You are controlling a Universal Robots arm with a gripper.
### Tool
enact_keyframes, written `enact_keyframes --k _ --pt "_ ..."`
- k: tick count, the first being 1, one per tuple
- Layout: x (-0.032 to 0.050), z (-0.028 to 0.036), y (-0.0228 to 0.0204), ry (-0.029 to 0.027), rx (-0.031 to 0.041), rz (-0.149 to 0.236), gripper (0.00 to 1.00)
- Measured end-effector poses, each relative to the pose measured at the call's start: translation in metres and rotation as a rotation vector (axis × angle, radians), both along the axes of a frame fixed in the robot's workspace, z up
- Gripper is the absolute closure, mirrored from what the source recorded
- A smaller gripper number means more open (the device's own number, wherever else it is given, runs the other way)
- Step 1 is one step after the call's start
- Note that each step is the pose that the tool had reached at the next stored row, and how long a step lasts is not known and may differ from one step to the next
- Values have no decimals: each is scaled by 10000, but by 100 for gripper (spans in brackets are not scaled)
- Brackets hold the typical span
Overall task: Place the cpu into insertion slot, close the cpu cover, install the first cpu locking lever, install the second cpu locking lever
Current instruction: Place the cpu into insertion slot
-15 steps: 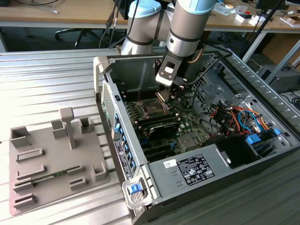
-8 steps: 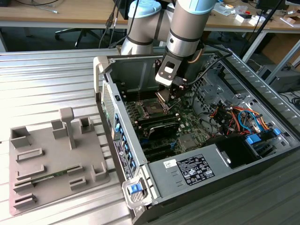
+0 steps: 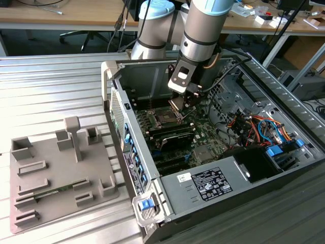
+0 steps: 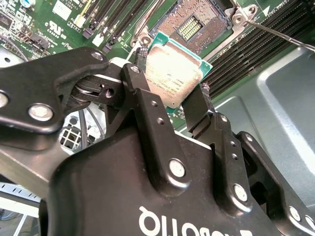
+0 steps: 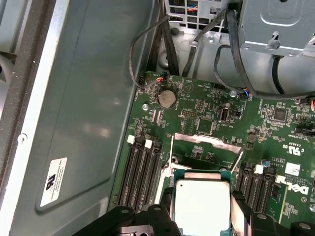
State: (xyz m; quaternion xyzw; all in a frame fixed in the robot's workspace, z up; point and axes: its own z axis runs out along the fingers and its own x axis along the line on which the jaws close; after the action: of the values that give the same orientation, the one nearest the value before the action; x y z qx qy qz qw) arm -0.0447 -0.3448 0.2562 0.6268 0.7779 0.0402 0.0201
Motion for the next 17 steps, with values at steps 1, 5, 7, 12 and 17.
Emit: enact_keyframes --k 1,5,7,12,17 --pt "0 0 0 0 0 -20 45" --pt "0 -1 0 0 0 -65 45" --pt "0 -1 0 0 -1 -100 45" --pt "0 -3 0 0 0 -167 45" --pt "0 -4 0 0 0 -246 45"
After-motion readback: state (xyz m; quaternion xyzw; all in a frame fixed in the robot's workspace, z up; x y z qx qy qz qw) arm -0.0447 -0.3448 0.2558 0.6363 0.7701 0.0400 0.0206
